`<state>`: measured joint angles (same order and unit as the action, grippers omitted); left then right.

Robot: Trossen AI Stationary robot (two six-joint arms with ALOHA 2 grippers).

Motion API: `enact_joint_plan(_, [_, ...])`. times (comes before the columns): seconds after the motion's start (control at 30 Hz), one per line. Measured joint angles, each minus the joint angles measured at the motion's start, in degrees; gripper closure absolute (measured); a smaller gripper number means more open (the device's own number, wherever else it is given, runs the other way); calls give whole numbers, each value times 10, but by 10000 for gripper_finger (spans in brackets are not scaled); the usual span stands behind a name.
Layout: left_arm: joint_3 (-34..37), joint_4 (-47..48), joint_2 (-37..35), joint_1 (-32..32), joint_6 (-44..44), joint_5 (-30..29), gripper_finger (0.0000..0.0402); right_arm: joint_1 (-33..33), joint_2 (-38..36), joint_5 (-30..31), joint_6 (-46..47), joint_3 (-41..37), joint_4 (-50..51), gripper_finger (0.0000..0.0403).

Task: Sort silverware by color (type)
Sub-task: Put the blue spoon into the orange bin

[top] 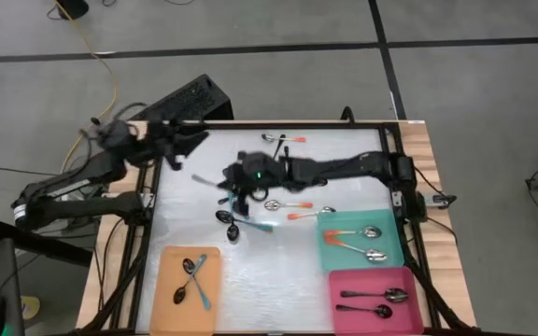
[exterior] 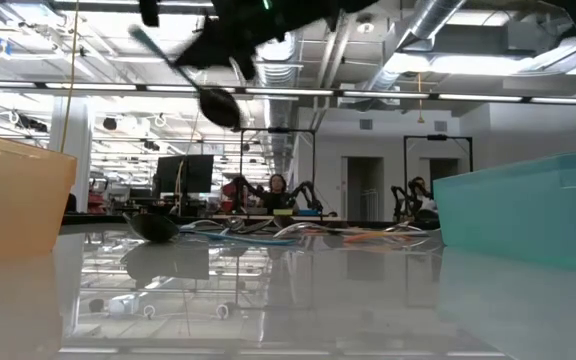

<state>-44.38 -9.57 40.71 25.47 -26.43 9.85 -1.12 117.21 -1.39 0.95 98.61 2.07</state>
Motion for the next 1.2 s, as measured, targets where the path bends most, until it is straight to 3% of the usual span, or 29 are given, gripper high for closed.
enact_joint_plan(0.23, [0, 33, -82, 0, -3, -11, 239, 75, 68, -5, -61, 6, -244, 403])
enact_joint_plan(0.37, [0, 44, -109, 0, -3, -29, 239, 94, 128, -100, -116, 32, -305, 403])
enact_joint_plan(0.63, [0, 67, -122, 0, 3, -58, 239, 99, 278, -253, -93, 217, -291, 403])
enact_joint_plan(0.8, [0, 92, -122, 0, 2, -62, 239, 102, 369, -320, -92, 366, -198, 403])
enact_joint_plan(0.9, [0, 102, -122, 0, 2, -63, 239, 103, 365, -335, -105, 329, -235, 403])
enact_joint_plan(1.2, [0, 121, -122, 0, 16, -76, 239, 88, 367, -347, -144, 332, -129, 403])
